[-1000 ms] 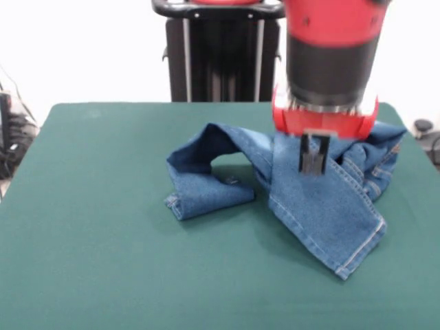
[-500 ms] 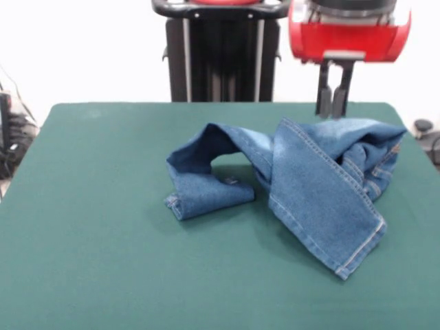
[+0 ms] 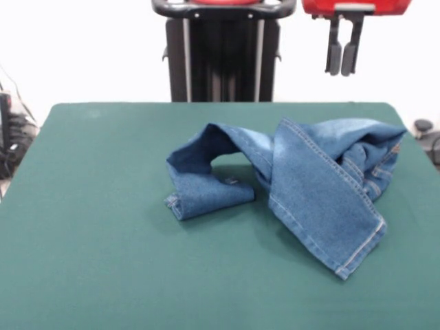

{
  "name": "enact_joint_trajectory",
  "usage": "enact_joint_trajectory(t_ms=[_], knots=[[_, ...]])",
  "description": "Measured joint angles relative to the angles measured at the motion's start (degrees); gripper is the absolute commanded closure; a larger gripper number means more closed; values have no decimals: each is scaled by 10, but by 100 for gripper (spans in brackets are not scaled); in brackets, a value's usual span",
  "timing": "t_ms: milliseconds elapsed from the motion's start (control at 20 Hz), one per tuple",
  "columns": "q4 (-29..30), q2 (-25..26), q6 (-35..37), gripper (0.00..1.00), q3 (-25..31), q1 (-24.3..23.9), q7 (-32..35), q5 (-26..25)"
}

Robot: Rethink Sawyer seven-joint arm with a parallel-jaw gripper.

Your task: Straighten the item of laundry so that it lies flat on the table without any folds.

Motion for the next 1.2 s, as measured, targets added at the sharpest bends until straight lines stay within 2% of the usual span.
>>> enact_joint_trajectory(t_ms=[300,550,1200], knots=[[69,-32,-64,100,0,0,0,-1],[124,-50,-159,100,0,0,0,-10],[161,-25,-297,100,-1,2,0,-54]])
